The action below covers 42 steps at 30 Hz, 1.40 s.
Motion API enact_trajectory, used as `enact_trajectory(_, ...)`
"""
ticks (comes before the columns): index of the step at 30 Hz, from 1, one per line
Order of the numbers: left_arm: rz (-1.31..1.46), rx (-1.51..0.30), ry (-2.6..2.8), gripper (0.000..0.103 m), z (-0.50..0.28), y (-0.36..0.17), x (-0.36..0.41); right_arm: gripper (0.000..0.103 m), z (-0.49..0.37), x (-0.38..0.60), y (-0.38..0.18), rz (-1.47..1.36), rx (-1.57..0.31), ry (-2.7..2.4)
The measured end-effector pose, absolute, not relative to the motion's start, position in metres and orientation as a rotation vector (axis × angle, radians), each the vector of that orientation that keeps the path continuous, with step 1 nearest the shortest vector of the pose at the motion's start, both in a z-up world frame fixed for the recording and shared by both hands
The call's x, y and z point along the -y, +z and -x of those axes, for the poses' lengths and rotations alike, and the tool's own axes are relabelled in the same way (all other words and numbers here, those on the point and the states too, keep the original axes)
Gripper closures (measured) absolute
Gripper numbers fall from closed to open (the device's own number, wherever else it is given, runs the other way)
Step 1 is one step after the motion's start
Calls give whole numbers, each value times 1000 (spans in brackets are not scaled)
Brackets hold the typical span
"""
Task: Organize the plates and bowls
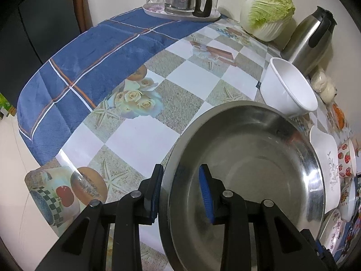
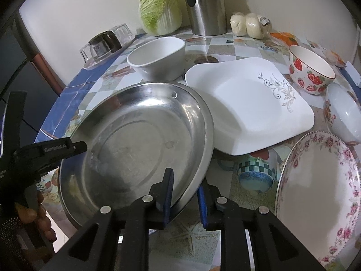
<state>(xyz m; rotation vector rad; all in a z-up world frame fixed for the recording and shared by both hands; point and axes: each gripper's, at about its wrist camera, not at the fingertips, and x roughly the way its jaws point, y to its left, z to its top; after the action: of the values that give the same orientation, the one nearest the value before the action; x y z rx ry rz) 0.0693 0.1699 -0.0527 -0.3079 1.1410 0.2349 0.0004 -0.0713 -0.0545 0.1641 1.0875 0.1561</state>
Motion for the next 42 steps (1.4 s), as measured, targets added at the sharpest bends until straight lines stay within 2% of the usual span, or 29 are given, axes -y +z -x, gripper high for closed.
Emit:
enact_trajectory(22, 341, -1055, 204, 69, -54, -23, -153, 81, 14, 88, -21, -173, -972, 172)
enact_trajectory(42, 253, -1045, 91, 69, -72, -12, -64, 81, 9, 168, -14, -262, -952, 65)
